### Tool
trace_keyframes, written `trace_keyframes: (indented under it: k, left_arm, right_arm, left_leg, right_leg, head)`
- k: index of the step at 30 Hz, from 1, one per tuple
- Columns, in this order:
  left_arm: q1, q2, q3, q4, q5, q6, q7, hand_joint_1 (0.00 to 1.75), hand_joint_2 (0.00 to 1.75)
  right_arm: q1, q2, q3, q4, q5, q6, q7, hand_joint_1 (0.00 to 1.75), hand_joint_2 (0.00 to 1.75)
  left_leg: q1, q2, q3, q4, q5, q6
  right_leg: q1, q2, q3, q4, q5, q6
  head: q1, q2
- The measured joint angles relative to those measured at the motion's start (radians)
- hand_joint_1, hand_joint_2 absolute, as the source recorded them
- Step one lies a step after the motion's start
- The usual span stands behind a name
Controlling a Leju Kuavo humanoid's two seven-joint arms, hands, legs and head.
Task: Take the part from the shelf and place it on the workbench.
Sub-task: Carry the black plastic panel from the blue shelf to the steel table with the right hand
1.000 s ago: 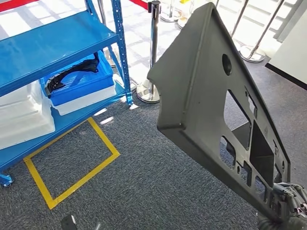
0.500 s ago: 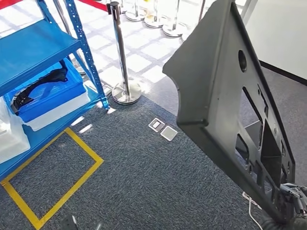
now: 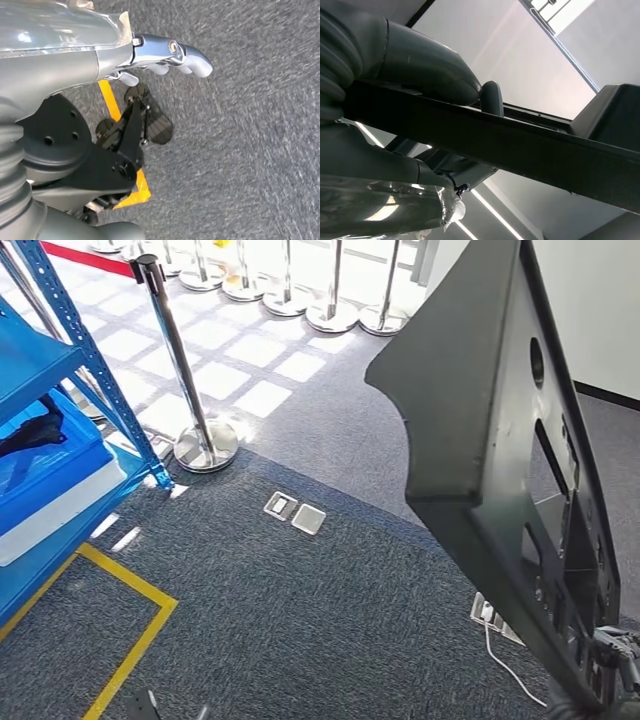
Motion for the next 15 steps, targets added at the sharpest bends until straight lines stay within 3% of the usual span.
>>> trace_keyframes:
  k: [2,3,5,6,7,8,10,12,14,15]
  left_arm:
    - [-0.001,-0.001,0.000,0.000,0.000,0.000,0.000,0.00,1.75]
    - [0.001,-0.001,0.000,0.000,0.000,0.000,0.000,0.00,1.75]
    - [0.004,0.000,0.000,0.000,0.000,0.002,-0.001,0.00,1.75]
    - [0.004,0.001,0.000,0.000,0.000,0.003,-0.001,0.00,1.75]
    - [0.004,0.001,0.000,0.000,0.000,0.003,-0.001,0.00,1.75]
    - [0.003,0.001,0.000,0.000,0.000,0.004,-0.002,0.00,1.75]
    - [0.002,0.000,0.000,0.000,0.000,0.003,-0.002,0.00,1.75]
    - [0.001,0.000,0.000,0.000,0.000,0.004,-0.002,0.00,1.75]
    - [0.001,-0.002,0.000,0.000,0.000,0.004,-0.002,0.00,1.75]
    - [-0.001,-0.003,0.000,0.000,0.000,0.003,-0.002,0.00,1.75]
  right_arm:
    - [0.003,0.002,-0.006,-0.003,-0.005,0.000,-0.009,1.75,1.75]
    - [0.003,0.003,-0.007,-0.004,-0.007,0.000,-0.013,1.75,1.75]
    - [0.005,0.005,-0.009,-0.005,-0.013,0.000,-0.018,1.75,1.75]
    - [0.006,0.007,-0.011,-0.005,-0.016,0.000,-0.021,1.75,1.75]
    - [0.008,0.008,-0.013,-0.005,-0.018,0.000,-0.023,1.75,1.75]
    - [0.008,0.009,-0.016,-0.005,-0.020,0.000,-0.024,1.75,1.75]
    - [0.008,0.010,-0.020,-0.007,-0.021,0.000,-0.026,1.75,1.75]
    - [0.007,0.011,-0.023,-0.011,-0.022,0.000,-0.027,1.75,1.75]
    - [0.010,0.011,-0.025,-0.014,-0.022,0.000,-0.027,1.75,1.75]
    - [0.012,0.012,-0.027,-0.015,-0.022,0.000,-0.027,1.75,1.75]
  left_leg:
    - [0.002,0.023,0.008,-0.008,0.000,0.010]
    - [0.001,0.036,0.011,-0.010,-0.002,0.014]
    - [-0.002,0.064,0.014,-0.010,-0.007,0.017]
    - [-0.003,0.078,0.016,-0.010,-0.009,0.017]
    - [-0.003,0.090,0.019,-0.010,-0.013,0.016]
    - [-0.004,0.101,0.024,-0.010,-0.017,0.014]
    - [-0.006,0.120,0.036,-0.011,-0.026,0.007]
    - [-0.009,0.136,0.043,-0.013,-0.033,-0.002]
    - [-0.009,0.156,0.051,-0.019,-0.037,-0.012]
    - [-0.007,0.152,0.056,-0.019,-0.043,-0.017]
  right_leg:
    - [0.002,-0.056,-0.028,0.063,-0.037,0.009]
    - [0.003,-0.090,-0.057,0.123,-0.067,0.013]
    - [-0.002,-0.119,-0.123,0.249,-0.114,0.020]
    - [-0.004,-0.123,-0.139,0.275,-0.113,0.023]
    - [-0.005,-0.127,-0.133,0.258,-0.093,0.024]
    - [-0.006,-0.133,-0.107,0.203,-0.058,0.023]
    - [0.002,-0.172,-0.037,0.063,0.001,0.014]
    - [0.014,-0.198,-0.008,0.000,0.014,0.002]
    - [0.019,-0.180,-0.008,-0.006,0.012,-0.010]
    - [0.018,-0.169,-0.004,-0.012,0.014,-0.016]
  head:
    - [0.002,0.000]
    - [0.003,0.000]
    - [0.003,0.000]
    - [0.002,0.000]
    - [0.002,0.000]
    - [0.002,0.000]
    - [0.003,0.000]
    - [0.002,0.000]
    - [0.001,0.000]
    - [0.001,0.000]
